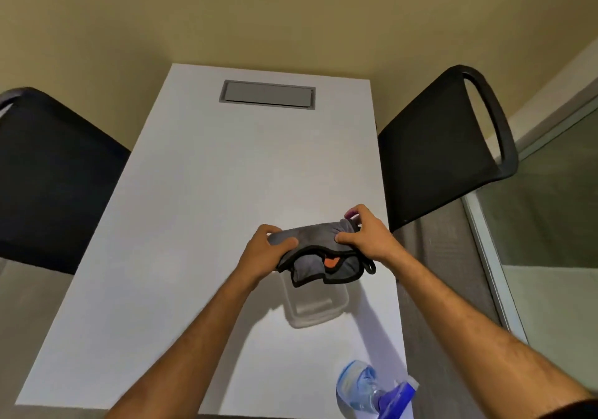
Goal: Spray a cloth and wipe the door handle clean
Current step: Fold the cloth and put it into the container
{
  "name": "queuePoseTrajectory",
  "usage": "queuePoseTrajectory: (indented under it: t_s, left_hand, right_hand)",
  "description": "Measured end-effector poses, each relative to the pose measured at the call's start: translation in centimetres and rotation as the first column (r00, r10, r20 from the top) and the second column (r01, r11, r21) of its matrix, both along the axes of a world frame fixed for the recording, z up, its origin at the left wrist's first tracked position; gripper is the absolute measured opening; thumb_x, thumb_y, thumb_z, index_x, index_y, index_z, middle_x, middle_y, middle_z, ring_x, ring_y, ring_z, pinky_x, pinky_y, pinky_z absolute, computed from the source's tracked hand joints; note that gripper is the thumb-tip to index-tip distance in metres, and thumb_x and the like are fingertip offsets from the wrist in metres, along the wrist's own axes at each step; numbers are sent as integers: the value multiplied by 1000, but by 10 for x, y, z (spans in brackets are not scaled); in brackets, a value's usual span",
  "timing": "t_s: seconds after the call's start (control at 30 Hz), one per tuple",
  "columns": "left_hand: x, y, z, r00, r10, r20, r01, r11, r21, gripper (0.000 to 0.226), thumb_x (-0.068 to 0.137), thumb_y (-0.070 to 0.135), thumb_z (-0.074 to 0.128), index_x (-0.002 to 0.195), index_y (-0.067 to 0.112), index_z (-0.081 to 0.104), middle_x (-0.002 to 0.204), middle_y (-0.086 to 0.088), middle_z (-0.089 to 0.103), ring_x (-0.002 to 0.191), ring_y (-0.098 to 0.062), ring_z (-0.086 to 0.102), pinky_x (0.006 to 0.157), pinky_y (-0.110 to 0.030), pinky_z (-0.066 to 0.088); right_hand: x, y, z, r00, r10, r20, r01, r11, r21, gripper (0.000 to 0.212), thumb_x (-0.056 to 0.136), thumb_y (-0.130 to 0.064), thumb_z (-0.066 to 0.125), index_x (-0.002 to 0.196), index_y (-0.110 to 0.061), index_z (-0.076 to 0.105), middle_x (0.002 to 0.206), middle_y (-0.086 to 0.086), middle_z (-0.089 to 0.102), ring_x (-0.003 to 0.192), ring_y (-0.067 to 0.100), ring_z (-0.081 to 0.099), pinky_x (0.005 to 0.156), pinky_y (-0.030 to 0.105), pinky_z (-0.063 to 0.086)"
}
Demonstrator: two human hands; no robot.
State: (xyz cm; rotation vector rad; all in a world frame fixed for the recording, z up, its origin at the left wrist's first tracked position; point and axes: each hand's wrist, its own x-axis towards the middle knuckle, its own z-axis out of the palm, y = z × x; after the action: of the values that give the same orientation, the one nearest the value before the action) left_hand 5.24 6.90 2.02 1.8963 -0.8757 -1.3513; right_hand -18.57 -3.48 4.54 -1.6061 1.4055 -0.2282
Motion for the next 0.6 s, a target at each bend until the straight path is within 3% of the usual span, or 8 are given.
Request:
queuePoseTrajectory:
  t_s: [0.13, 0.2, 0.37, 0.43, 0.6]
  left_hand:
    - [-4, -14, -33, 999, 39, -8, -38, 996, 76, 81, 67, 53, 83, 131, 29, 40, 112, 4, 58, 100, -13, 63, 79, -30, 56]
    - [-8, -20, -51, 998, 45, 50, -50, 993, 109, 88, 63, 53, 83, 134, 27, 38, 117, 0, 56, 103, -18, 62, 79, -31, 54]
    - [-22, -19, -93, 957, 30, 290, -65, 991, 114, 75, 68, 40, 84, 127, 25, 42, 120, 2, 46, 101, -21, 59, 75, -30, 48]
    - [-26, -17, -106, 926, 6, 377, -36, 997, 73, 66, 70, 39, 83, 121, 25, 44, 116, 4, 44, 98, -20, 58, 75, -33, 52]
    - [-37, -20, -121, 738, -76, 670, 127, 991, -28, 54, 76, 37, 81, 118, 21, 51, 114, 1, 48, 103, -20, 48, 83, -37, 51]
  right_hand:
    - [8, -11, -47, 997, -39, -70, 39, 999, 2, 57, 73, -32, 85, 112, -21, 45, 97, -1, 58, 84, 17, 62, 64, 26, 54]
    - [11, -13, -70, 995, -23, -95, 23, 1000, -7, 54, 72, -29, 84, 109, -20, 46, 96, 0, 59, 83, 17, 62, 67, 31, 57]
    - [19, -7, -113, 986, 99, -134, -105, 994, -39, 49, 76, -24, 76, 117, -24, 48, 112, 1, 56, 94, 18, 60, 82, 39, 60]
    - [21, -1, -127, 983, 132, -125, -145, 984, -101, 45, 80, -24, 73, 118, -24, 50, 114, 0, 57, 97, 19, 59, 85, 38, 56]
    - [25, 11, -150, 946, 170, -277, -253, 921, -296, 38, 87, -25, 72, 118, -27, 49, 101, -4, 55, 95, 17, 55, 76, 35, 53]
